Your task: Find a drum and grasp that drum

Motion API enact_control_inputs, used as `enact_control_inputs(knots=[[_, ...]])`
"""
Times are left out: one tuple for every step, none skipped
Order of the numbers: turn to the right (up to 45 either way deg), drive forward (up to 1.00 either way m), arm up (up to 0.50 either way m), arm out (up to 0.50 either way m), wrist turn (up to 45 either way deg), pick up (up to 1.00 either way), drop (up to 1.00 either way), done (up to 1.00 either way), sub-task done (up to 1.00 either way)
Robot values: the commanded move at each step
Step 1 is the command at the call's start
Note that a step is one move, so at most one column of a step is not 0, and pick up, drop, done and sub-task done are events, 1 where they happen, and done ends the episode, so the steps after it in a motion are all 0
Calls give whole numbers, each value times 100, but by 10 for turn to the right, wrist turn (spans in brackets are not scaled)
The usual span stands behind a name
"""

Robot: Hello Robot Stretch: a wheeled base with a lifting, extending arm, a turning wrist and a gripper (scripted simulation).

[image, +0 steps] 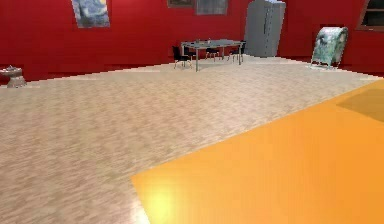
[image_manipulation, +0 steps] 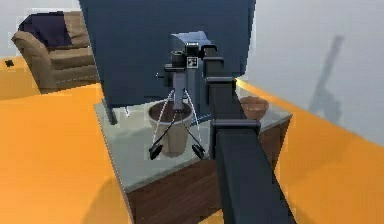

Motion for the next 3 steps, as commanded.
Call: enact_control_inputs(knots=[[0, 0, 0, 0, 450, 0, 0, 0, 0], [0, 0, 0, 0, 450, 0, 0, 0, 0], [0, 0, 0, 0, 450, 0, 0, 0, 0]])
